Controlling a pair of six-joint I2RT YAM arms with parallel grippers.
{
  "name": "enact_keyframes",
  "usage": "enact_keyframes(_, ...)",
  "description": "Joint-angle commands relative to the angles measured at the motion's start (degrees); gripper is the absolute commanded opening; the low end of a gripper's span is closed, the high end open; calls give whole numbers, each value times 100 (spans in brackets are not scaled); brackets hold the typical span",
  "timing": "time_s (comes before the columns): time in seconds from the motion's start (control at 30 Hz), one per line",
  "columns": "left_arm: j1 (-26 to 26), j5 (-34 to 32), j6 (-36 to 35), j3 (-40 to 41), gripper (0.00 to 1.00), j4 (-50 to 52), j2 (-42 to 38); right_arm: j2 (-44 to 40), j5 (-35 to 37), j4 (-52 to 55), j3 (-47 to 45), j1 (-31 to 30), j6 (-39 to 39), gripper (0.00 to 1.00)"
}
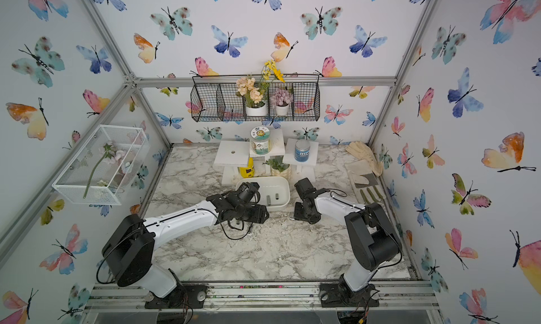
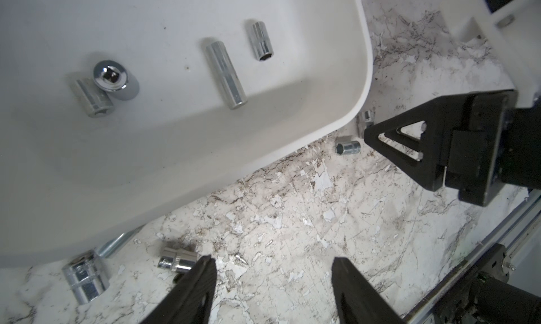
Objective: Put the socket on the desktop into the storage box
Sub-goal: Pick up the socket head from the center of the board, then place the socket head in the storage box.
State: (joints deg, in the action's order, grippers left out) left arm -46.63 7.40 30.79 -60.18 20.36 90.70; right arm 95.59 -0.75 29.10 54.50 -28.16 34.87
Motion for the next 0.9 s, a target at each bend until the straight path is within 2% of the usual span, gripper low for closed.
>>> enact_keyframes(0.0, -43, -6, -99, 11, 68, -23, -87, 160, -30, -26, 206, 30, -7, 43)
enact_keyframes(0.2, -43, -63, -90, 59, 68, -7, -131, 332, 5, -24, 328, 30, -59, 41)
enact_keyframes(0.6, -38, -194, -29, 121, 68, -22, -223, 403, 13, 11, 421, 30, -181, 20)
enact_keyframes(0.87, 108, -261, 47, 173, 69, 9, -365, 45, 14, 194, 523, 30, -209, 18)
